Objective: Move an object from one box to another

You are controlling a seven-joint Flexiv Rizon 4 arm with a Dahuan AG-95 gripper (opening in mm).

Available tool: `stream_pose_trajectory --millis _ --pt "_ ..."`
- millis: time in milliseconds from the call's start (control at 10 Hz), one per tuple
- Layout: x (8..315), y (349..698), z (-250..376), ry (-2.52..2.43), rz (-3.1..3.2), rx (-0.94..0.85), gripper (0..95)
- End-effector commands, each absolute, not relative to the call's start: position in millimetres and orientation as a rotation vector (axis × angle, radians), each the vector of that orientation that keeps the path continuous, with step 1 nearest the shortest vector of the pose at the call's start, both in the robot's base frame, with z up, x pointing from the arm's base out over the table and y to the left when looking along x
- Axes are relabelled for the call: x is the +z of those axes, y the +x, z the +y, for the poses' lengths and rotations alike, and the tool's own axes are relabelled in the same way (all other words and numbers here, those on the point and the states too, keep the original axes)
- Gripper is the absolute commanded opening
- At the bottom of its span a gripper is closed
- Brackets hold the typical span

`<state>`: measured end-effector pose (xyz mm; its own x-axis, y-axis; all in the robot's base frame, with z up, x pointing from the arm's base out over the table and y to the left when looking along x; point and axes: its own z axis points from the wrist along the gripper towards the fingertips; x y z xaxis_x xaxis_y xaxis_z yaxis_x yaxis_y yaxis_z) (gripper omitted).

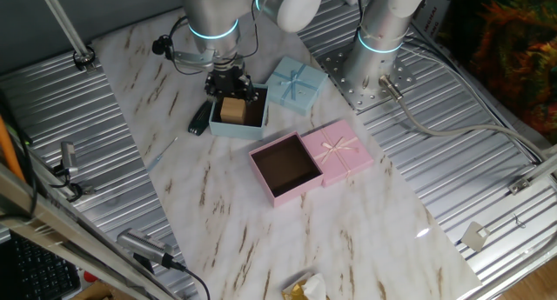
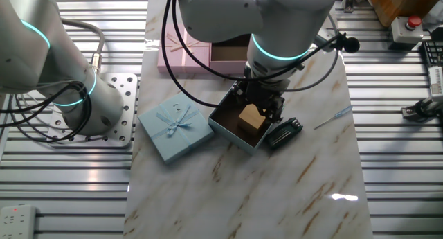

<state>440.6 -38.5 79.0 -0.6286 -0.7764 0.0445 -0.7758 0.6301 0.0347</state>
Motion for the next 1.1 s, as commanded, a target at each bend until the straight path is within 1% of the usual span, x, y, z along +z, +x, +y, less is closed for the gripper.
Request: stream_pose_trajectory --millis 100,1100 --pt "79.1 441.0 -38.2 1.314 -2.795 -0.025 76.0" --pt "75.8 441.8 -39.2 1.276 -2.819 -0.04 76.0"
